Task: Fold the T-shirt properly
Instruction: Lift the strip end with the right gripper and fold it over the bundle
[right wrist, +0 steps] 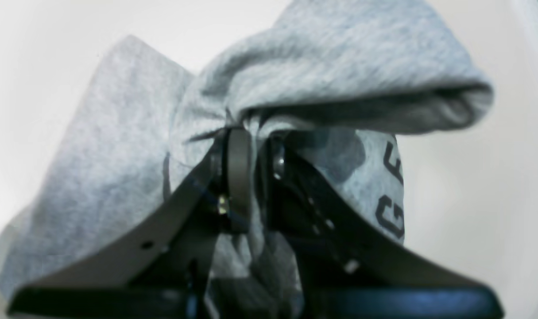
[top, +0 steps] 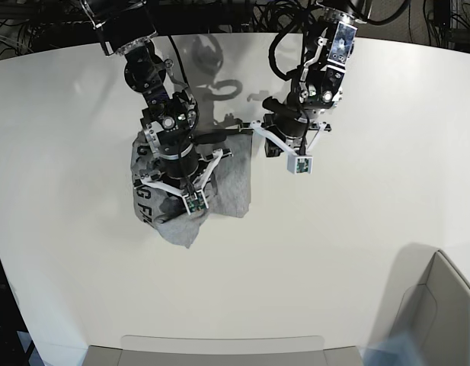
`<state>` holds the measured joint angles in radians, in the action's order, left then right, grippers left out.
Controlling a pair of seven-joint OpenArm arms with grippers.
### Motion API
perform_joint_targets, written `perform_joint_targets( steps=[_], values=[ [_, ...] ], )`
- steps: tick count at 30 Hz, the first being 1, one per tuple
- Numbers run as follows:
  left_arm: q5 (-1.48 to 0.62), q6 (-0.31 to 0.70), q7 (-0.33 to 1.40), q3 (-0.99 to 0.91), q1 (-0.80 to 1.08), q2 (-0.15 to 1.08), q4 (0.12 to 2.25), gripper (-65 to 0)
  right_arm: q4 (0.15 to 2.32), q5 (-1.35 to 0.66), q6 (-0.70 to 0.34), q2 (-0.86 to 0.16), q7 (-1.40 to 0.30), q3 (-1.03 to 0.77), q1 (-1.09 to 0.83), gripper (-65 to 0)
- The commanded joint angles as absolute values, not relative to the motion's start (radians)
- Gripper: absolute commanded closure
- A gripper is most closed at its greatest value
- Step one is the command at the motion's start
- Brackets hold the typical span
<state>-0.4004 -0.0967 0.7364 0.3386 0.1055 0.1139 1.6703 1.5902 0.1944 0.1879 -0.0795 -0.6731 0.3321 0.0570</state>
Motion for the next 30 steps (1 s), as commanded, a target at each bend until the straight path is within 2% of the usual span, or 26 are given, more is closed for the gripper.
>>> perform_joint_targets(
  steps=[1, 10, 16, 18, 26, 28, 30],
  values=[
    [-0.400, -0.091, 0.719, 0.335, 0.094, 0.111, 1.689, 0.0, 1.613, 0.202, 0.188, -0.074, -0.642, 0.341, 0.077, 0.0],
    [-0.400, -0.091, 0.719, 0.335, 0.094, 0.111, 1.687, 0.0, 1.577, 0.205, 0.188, -0.074, -0.645, 0.443, 0.079, 0.0],
    [-0.400, -0.091, 0.719, 0.335, 0.096, 0.111, 1.687, 0.0, 1.566, 0.315, 0.188, -0.074, -0.647, 0.507, 0.076, -23.9],
    [-0.400, -0.091, 0.719, 0.335, 0.096, 0.111, 1.687, 0.0, 1.575, 0.374, 0.188, -0.074, -0.648, 0.538, 0.071, -28.1],
    [-0.400, -0.091, 0.719, 0.335, 0.096, 0.111, 1.687, 0.0, 1.632, 0.697, 0.188, -0.074, -0.648, 0.765, 0.068, -26.5],
    [-0.400, -0.093, 0.719, 0.335, 0.096, 0.111, 1.687, 0.0, 1.658, 0.737, 0.188, -0.074, -0.648, 0.759, 0.054, -23.6],
    [-0.400, -0.093, 0.719, 0.335, 0.096, 0.111, 1.687, 0.0, 1.698, 0.737, 0.188, -0.079, -0.648, 0.719, 0.048, -17.0]
  ],
)
